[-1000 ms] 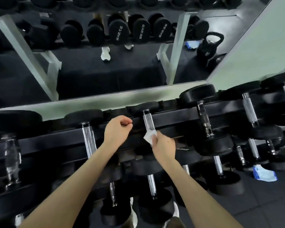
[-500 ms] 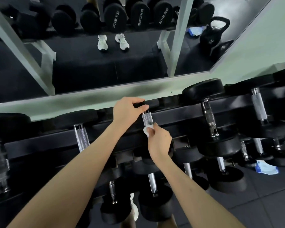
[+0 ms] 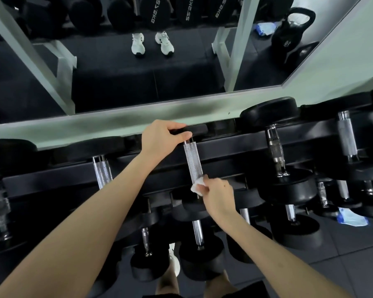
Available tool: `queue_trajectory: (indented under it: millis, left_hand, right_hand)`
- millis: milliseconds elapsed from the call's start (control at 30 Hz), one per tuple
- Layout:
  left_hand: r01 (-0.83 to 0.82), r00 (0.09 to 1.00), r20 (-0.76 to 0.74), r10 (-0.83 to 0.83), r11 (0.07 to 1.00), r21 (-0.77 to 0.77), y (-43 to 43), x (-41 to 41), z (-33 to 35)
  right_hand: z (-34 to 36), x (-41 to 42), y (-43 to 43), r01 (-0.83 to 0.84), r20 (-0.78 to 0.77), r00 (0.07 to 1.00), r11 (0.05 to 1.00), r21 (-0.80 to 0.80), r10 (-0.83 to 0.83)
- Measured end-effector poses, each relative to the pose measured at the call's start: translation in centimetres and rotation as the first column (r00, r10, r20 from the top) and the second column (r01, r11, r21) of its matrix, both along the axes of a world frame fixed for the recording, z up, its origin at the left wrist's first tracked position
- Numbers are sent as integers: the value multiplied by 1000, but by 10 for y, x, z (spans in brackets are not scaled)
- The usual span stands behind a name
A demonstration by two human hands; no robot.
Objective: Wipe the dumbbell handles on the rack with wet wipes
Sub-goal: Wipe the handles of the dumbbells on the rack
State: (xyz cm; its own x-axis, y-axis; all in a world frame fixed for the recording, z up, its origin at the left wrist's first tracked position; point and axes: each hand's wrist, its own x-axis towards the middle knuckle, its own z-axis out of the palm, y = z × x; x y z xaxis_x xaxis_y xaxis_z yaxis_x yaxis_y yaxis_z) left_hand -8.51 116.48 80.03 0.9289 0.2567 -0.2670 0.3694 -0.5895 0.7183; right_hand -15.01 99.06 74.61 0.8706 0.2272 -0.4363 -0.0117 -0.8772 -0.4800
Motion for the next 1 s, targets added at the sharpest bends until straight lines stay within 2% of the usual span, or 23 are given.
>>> queue_trajectory:
  millis: [167,233,367,433,500,533,600,667,733,833,900,1000]
  left_hand:
    - [-6,1000,-2,6,1000,2,0,0,-1]
    - [-6,1000,0,6,1000,0,0,1,-1]
    - [-8,1000,5,8,1000,0,0,0,1]
    - [4,1000,4,-4,1000,15,2,0,2]
    - [15,1000,7,-15,999,46,2,-1,1]
    - [22,1000,10,-23,998,61,1,-1,1]
    - [42,999,13,-44,995,92,3,-1,1]
    - [88,996,-1,-89,990,112,6,1,0]
    - [151,988,-25,-149,981,123,12,2,0]
    - [274,962,-47,-270,950,147,19,6,-2]
    - [357,934,-50,-354,917,179,22,9,-3]
    - [436,891,-2,-454,854,284,21,10,-5]
  right_hand:
    - [16,44,32,165,69,982,975,149,-177]
    - [11,48,38,221,36,972,955,198,-233]
    - [8,20,2,52,-5,999,991,123,-51]
    - [9,15,-16,-51,-81,995,995,87,58]
    - [10,29,-22,-81,-91,991,988,128,93]
    - [9,38,-22,-7,-91,996,979,204,26]
    - [12,53,-16,236,-194,967,878,416,-168]
    - [13,59,-8,344,-361,918,787,512,-166]
    - [8,61,0,368,-485,871,763,531,-82]
    - [1,65,1,446,-591,804,722,529,-64]
    - [-3,64,3,506,-623,778,664,550,-77]
    - [-3,57,10,552,-601,788,589,590,-137]
